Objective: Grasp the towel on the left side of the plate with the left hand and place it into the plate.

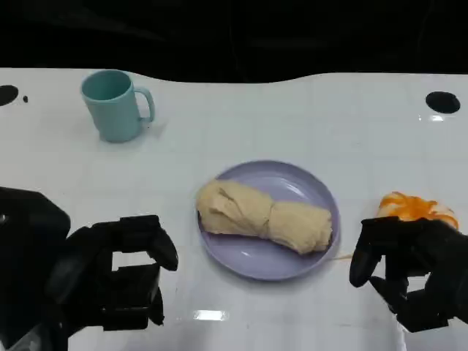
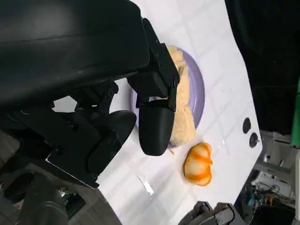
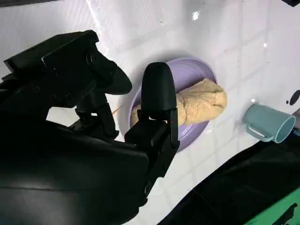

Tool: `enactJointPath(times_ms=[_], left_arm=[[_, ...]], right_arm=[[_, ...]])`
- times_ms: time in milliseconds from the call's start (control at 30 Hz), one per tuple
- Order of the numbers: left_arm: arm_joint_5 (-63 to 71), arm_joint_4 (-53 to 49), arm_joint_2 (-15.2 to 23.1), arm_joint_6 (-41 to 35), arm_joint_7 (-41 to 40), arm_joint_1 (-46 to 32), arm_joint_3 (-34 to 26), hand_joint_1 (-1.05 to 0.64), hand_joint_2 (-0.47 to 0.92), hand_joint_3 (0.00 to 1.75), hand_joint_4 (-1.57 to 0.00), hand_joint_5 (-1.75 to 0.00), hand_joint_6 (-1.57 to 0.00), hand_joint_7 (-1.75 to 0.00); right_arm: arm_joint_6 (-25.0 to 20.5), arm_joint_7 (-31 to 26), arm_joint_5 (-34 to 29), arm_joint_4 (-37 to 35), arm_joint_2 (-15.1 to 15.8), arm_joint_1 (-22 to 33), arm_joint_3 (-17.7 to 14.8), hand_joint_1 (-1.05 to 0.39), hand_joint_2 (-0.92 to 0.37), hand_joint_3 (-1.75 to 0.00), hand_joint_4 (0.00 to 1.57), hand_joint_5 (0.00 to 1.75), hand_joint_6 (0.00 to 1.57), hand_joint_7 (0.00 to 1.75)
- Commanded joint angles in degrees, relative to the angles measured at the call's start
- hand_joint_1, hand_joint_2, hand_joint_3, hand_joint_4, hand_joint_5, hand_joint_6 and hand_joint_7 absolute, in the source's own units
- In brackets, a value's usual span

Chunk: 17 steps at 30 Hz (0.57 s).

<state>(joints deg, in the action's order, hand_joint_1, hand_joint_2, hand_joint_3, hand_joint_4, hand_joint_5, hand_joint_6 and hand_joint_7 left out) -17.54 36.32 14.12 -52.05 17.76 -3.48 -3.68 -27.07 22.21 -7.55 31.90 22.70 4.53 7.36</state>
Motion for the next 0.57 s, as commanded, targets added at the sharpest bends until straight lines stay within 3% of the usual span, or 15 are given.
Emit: enactJointPath(times_ms=[33, 567], left_arm=[[0.6, -1.3, 1.8, 0.2, -0.8, 0.8, 0.5, -0.04, 0.42, 1.46, -0.88, -1.75, -0.76, -1.64], [0.3, -1.9, 2.9, 0.6, -1.1, 1.1, 1.4, -0.05, 0.39, 1.47, -0.88, -1.75, -0.77, -1.63]], right_arm=[[0.8, 0.1, 0.3, -0.3, 0.6, -0.1, -0.8, 0.02, -0.55, -1.11, 0.75, 1.75, 0.7, 1.45], [-0.7, 0.0, -0.6, 0.2, 0.7, -0.7, -0.2, 0.02, -0.55, -1.11, 0.74, 1.75, 0.7, 1.43]])
